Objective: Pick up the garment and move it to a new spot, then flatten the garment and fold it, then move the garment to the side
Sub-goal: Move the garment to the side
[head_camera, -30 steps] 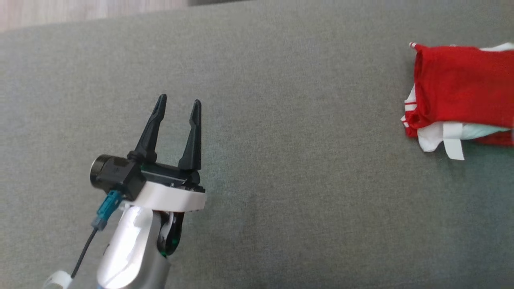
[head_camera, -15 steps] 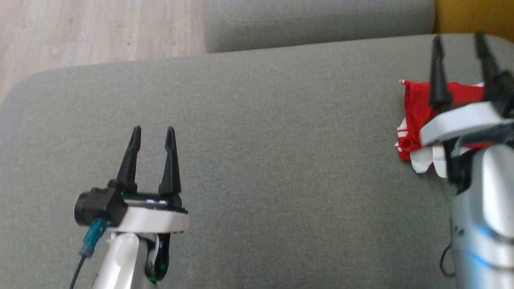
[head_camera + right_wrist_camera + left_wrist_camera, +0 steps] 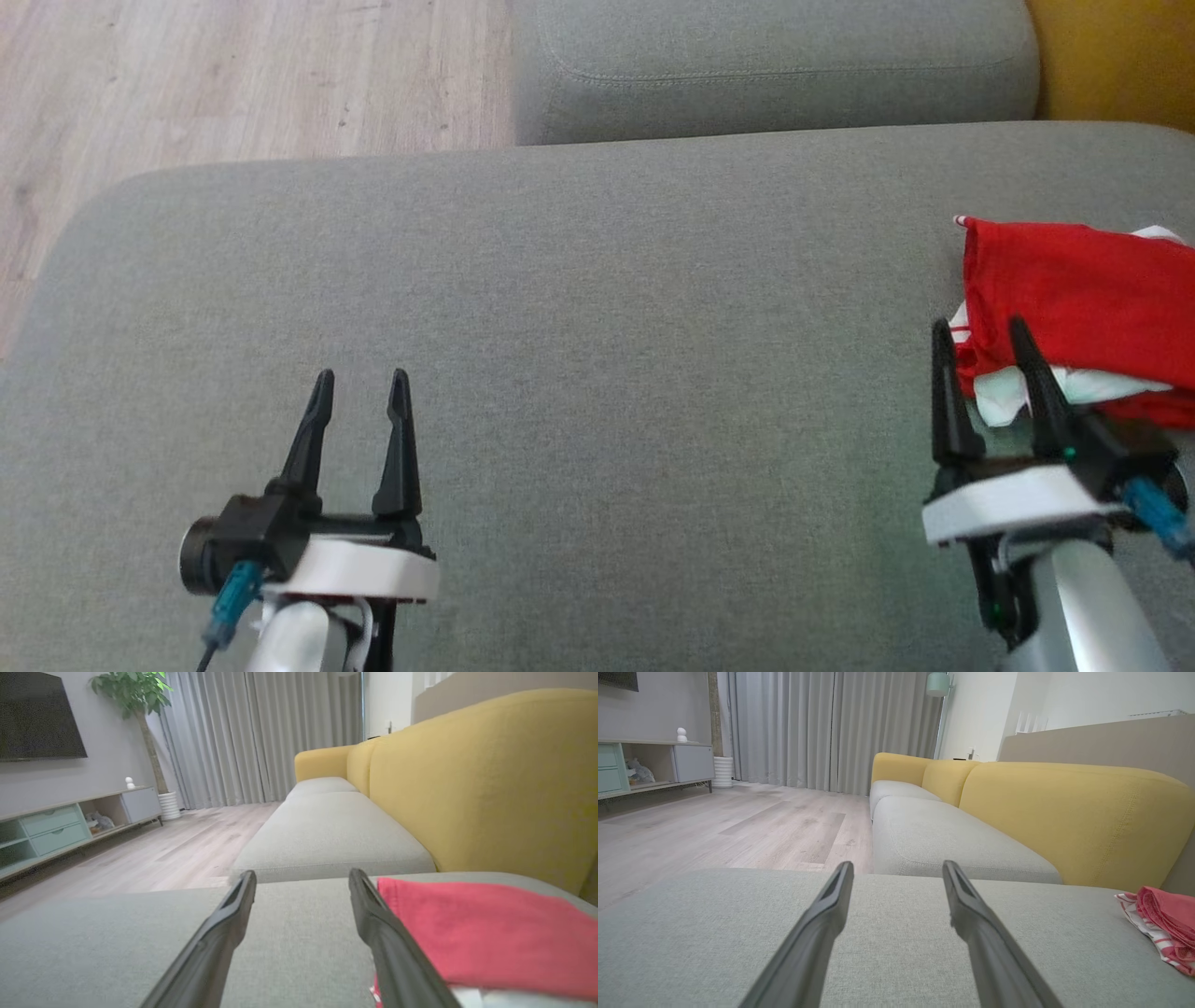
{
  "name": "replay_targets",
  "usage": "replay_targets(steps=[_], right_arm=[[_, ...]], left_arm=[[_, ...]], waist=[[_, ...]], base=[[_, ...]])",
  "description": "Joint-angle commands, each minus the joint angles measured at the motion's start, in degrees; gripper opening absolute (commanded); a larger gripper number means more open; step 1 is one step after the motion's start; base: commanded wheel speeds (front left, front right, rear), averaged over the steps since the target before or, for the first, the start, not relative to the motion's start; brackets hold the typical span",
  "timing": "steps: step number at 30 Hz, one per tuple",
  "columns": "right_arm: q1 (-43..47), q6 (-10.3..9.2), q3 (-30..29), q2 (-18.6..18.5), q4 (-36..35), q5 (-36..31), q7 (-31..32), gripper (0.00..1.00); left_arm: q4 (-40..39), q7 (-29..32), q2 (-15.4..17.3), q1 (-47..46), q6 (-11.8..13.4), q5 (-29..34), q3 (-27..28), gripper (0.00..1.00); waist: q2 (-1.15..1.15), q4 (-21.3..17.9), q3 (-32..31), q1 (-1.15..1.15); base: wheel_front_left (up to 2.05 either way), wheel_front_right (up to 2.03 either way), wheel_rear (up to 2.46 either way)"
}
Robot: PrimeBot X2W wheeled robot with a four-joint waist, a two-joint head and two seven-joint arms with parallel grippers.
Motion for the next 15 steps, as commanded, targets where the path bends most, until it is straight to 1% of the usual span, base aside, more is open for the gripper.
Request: replay_targets(steps=[1,4,10,15], right_arm=[[-1.39,0.13,0.84,-0.01,-2.27,-0.25,-0.87,1.0],[1.16,0.13,0.8,0.0,-2.23,-1.15,-1.38,1.0],[2.74,0.13,1.28,0.0,-3.28,-0.42,-1.43,1.0],[3.34,0.13,2.11,0.0,-3.57,0.01,-1.44,1.0]], left_arm=[[-1.87,-0.29,0.26,-1.08,0.26,-0.2,1.95,1.0],[-1.73,-0.29,0.26,0.06,0.63,-0.12,1.75,1.0],[-2.32,-0.29,0.26,0.48,1.3,0.48,2.06,1.0],[-3.29,-0.29,0.26,0.71,1.39,0.54,2.04,1.0]], waist=[[0.0,0.04,-0.05,0.0],[0.0,-0.02,-0.21,0.0],[0.0,-0.12,-0.47,0.0],[0.0,-0.27,-0.67,0.0]], base=[[0.0,0.0,0.0],[0.0,0.0,0.0],[0.0,0.0,0.0],[0.0,0.0,0.0]])
